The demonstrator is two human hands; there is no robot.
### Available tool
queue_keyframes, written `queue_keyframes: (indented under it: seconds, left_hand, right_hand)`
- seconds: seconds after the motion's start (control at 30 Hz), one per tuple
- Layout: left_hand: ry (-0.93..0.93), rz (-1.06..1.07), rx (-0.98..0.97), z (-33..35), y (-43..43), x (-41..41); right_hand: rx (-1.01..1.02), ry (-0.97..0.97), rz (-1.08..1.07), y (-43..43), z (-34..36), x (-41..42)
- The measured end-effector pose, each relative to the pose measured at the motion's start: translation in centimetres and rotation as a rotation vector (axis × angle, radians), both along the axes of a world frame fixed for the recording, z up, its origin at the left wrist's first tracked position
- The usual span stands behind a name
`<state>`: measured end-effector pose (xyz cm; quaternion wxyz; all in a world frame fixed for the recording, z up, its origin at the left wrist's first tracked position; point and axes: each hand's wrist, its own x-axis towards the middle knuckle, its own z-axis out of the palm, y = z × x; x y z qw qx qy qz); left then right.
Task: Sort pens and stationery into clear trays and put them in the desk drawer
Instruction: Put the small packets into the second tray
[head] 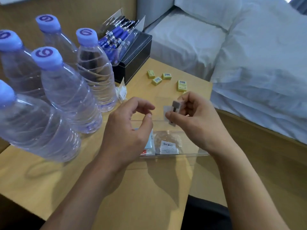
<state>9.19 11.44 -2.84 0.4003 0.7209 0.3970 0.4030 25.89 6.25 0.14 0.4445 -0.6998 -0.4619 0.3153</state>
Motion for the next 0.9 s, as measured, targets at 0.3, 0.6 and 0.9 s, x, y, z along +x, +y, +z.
queue_keyframes:
  seconds: [0.3,0.6,0.9]
  left_hand:
    - [-0.083,-0.042,-0.176,0.8,-0.8,1.6]
    - [-0.064,-0.063,-0.171,-0.1,-0.3,0.9]
    - [-0.036,-0.066,-0.176,0.0,0.0,0.4]
  right_hand:
    - [0.058,-0.428,0.166,-0.5,0.0,-1.1]
    - [-0.073,-0.299,0.23,-1.1,0.6,1.0]
    - [-0.185,-0.27,0.089,-1.2,0.4,1.2]
